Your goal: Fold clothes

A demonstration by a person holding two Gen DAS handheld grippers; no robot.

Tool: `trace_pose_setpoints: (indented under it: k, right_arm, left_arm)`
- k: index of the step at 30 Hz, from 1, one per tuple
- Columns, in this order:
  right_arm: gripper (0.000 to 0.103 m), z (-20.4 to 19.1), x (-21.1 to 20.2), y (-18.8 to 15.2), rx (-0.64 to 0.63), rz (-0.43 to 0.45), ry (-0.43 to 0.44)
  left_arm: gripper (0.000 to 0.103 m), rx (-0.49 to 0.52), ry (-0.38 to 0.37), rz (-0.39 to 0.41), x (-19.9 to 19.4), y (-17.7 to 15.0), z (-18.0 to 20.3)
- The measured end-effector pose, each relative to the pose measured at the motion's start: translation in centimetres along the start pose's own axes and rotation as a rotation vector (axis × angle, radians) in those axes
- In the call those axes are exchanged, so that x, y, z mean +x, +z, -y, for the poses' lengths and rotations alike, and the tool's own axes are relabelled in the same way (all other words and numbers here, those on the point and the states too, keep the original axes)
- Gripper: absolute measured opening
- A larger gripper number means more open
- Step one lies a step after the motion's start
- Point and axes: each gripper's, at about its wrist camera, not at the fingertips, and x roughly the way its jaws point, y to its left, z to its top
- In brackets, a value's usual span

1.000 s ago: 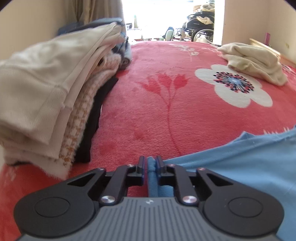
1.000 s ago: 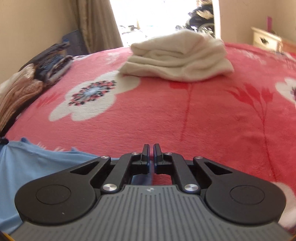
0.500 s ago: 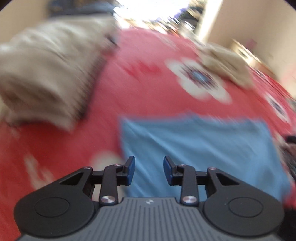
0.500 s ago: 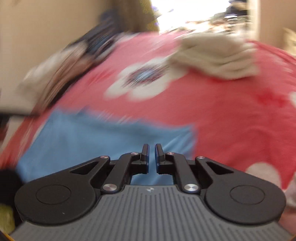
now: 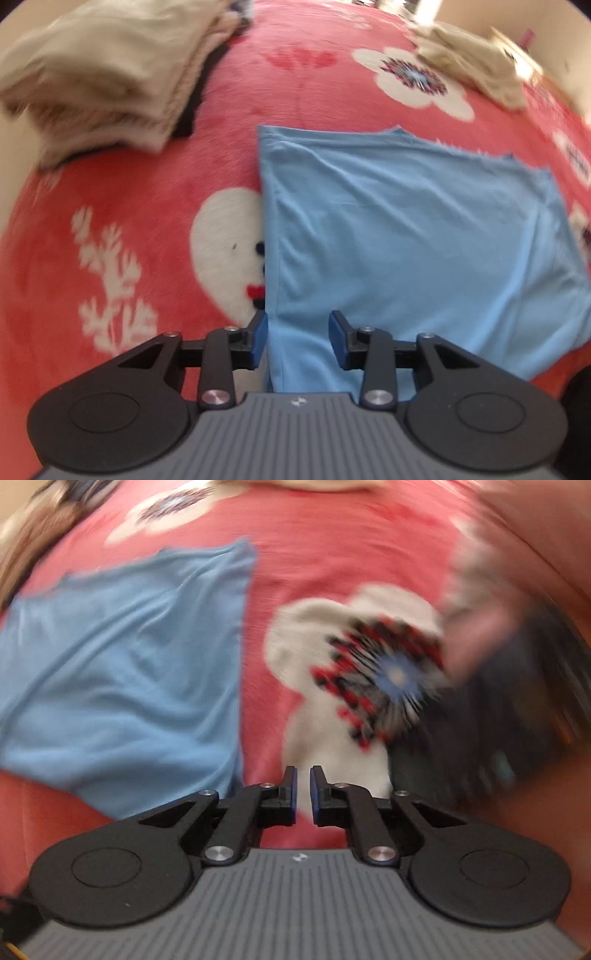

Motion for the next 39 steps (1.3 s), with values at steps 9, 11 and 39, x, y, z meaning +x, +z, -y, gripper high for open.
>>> trace_pose_setpoints:
  k: [9,11,39]
  right_arm:
    - [0.044,1.6,1.2,-3.4,0.445,-0.012,0.326]
    - [0.044,1.2,1.5,-3.2,0.424,-0.014,0.344]
    - [0.003,1.6,-0.5,-3.5,0.259,0.046,0.149]
  left_arm:
    - [0.053,-0.184,-0.097,-0.058,-0.5,-4.2,-3.4]
    - [0.052,-0.149,-0.120,-0.067,-0.3,-4.6,-3.4]
    - [0.005,-0.010,-0.060,-0.134,1.8,-4.5,-1.9]
